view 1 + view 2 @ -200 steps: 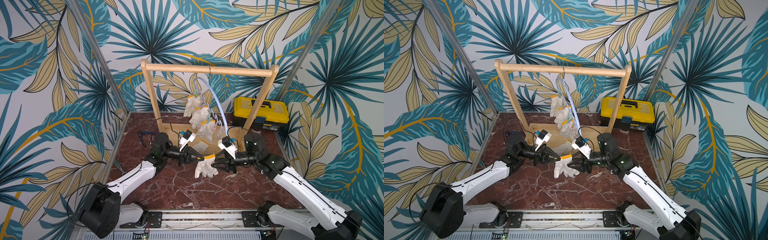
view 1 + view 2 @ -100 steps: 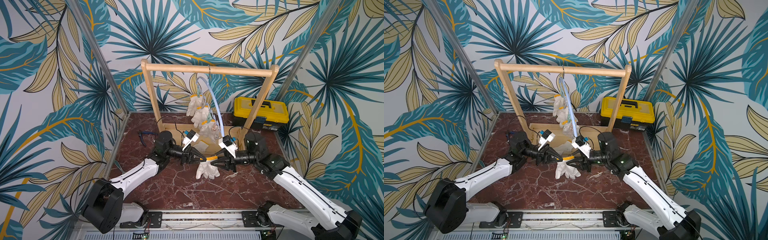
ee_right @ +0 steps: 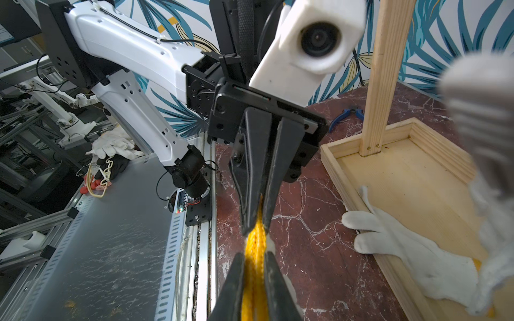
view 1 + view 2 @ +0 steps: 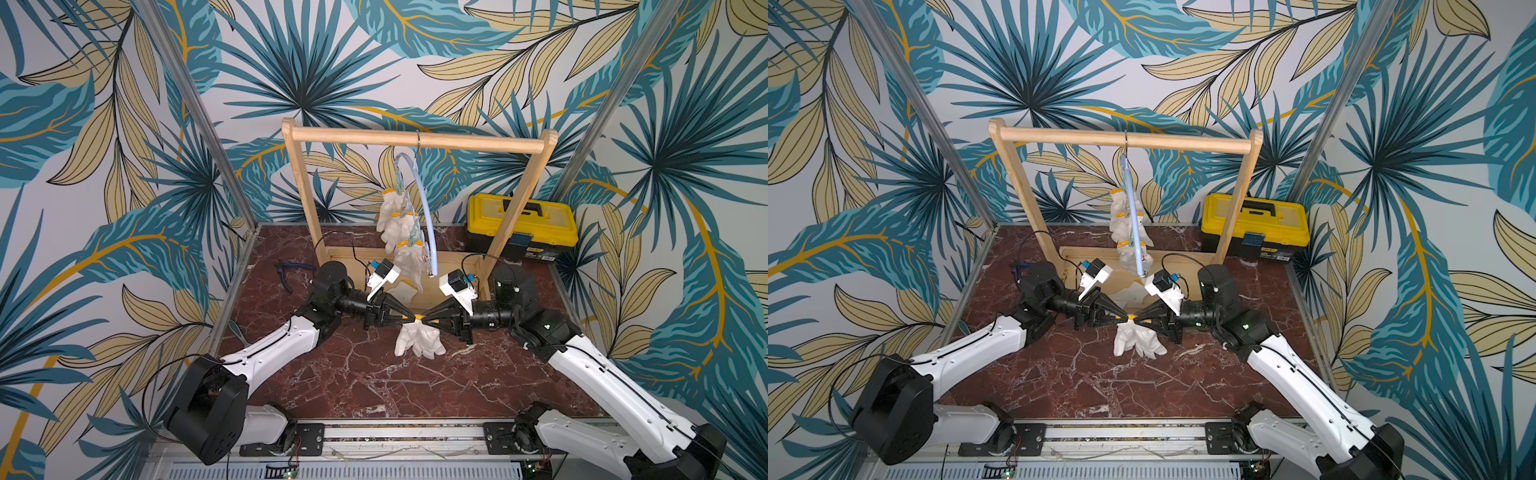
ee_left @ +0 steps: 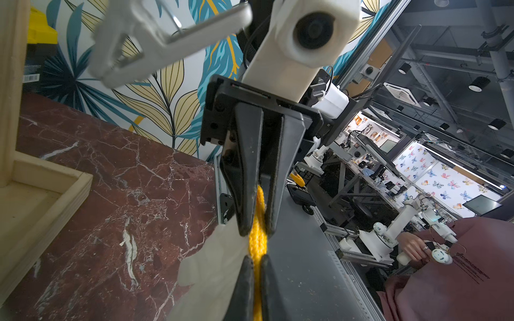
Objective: Clip the gloves onto a hanger to dry
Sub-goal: Pick up the glove from the center of the board.
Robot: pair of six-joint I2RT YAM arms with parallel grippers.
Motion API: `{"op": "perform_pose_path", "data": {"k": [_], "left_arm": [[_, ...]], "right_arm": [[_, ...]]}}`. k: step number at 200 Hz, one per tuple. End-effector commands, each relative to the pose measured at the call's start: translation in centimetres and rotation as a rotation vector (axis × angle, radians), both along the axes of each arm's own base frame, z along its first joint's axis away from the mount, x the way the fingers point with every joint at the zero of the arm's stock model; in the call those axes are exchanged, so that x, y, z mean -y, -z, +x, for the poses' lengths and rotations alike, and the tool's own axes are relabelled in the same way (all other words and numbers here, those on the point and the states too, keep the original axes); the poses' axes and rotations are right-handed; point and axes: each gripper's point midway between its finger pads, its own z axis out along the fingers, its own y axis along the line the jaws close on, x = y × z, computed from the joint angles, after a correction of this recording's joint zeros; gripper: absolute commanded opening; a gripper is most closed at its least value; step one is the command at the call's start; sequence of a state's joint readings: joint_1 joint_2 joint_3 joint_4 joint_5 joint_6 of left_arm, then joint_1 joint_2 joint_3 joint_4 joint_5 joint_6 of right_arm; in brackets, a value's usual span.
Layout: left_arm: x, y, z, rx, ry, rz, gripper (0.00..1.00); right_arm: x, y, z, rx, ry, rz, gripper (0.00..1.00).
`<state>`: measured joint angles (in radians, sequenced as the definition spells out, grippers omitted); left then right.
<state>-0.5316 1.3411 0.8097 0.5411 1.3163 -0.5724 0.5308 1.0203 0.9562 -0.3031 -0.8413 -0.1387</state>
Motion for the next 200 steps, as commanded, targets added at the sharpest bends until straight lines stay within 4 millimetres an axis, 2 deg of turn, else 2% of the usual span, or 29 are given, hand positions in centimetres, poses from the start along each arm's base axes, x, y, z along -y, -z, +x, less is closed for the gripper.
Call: {"op": "perform_pose_path", "data": {"k": [1, 47, 96, 156, 165, 180, 200], "left_arm": [[0.2, -1.9, 0.2, 0.062, -0.012, -0.033, 0.0], [0.2, -2.1, 0.2, 0.063, -0.016, -0.035, 0.0], [0.1, -2.2, 0.2, 0.066, -0.02, -0.037, 0.0], [0.1, -2.0, 0.3, 0.099, -0.038, -0.045, 0.0], [0.2, -1.8, 0.7, 0.096, -0.049, -0.041, 0.16], [0.2, -1.4, 1.6, 0.105, -0.084, -0.038, 0.33], [-0.7, -1.3, 4.1, 0.149, -0.197, -0.04, 0.46]], "right_arm": [[0.3, 0.3, -0.1, 0.0, 0.015, 0.001, 0.16], [0.5, 0.5, 0.1, 0.005, 0.04, -0.007, 0.19], [0.5, 0.1, 0.6, 0.017, 0.06, 0.008, 0.04], [1.0, 0.6, 1.2, 0.004, 0.121, -0.01, 0.0], [1.1, 0.4, 1.3, 0.009, 0.128, -0.01, 0.0], [1.3, 0.9, 1.7, 0.006, 0.154, -0.032, 0.0], [1.9, 2.1, 2.3, -0.012, 0.186, -0.077, 0.0]]}}
